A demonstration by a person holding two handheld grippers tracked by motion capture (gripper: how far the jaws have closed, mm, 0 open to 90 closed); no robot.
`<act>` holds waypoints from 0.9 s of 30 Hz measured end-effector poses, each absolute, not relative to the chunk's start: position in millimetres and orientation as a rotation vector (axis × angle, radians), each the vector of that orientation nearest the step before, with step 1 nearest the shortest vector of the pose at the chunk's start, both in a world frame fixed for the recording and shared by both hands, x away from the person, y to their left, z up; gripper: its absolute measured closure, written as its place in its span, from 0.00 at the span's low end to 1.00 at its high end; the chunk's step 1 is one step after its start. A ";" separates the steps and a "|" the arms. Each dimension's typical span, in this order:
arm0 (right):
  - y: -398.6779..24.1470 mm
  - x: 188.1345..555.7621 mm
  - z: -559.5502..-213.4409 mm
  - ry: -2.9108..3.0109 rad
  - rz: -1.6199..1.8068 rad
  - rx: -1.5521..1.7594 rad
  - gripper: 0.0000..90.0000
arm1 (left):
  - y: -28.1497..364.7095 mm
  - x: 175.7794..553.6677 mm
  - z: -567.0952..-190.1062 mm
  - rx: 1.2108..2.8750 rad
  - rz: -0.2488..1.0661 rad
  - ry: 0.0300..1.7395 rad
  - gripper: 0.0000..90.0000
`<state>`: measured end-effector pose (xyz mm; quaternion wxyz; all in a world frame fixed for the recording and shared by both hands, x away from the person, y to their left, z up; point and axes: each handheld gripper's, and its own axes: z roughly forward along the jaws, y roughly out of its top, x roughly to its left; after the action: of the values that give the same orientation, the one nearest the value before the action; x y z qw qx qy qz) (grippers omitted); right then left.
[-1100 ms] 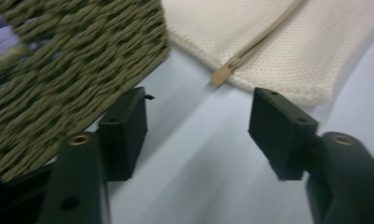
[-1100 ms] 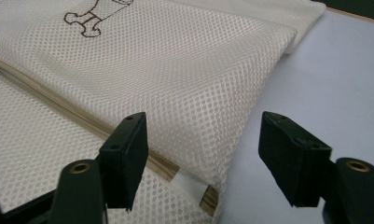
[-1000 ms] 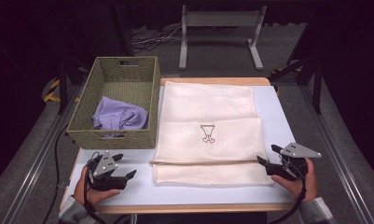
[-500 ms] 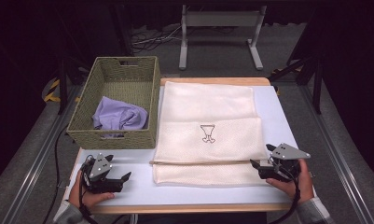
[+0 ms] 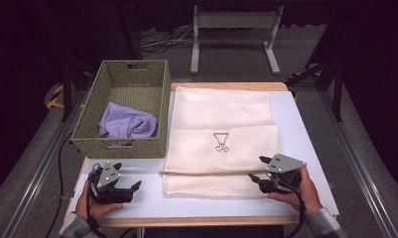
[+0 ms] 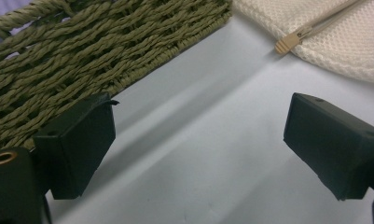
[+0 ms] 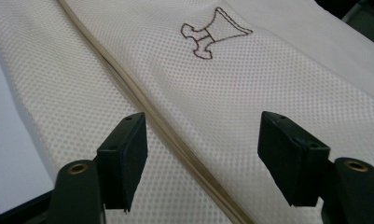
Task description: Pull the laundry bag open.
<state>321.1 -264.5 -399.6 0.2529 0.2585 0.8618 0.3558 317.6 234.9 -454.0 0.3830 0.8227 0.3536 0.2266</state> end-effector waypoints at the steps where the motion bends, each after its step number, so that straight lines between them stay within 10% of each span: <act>1: -258.9 323.8 -399.8 2.362 0.969 0.688 0.42 | 234.8 317.6 -454.3 2.095 0.572 0.904 0.10; 27: -187.8 384.6 -428.0 2.657 0.910 0.761 0.57 | 228.4 315.8 -455.7 2.137 0.562 0.874 0.09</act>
<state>384.6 -187.8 -428.0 0.1157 0.2597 0.9070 0.3107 315.8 228.4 -455.7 0.3734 0.8343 0.3411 0.2195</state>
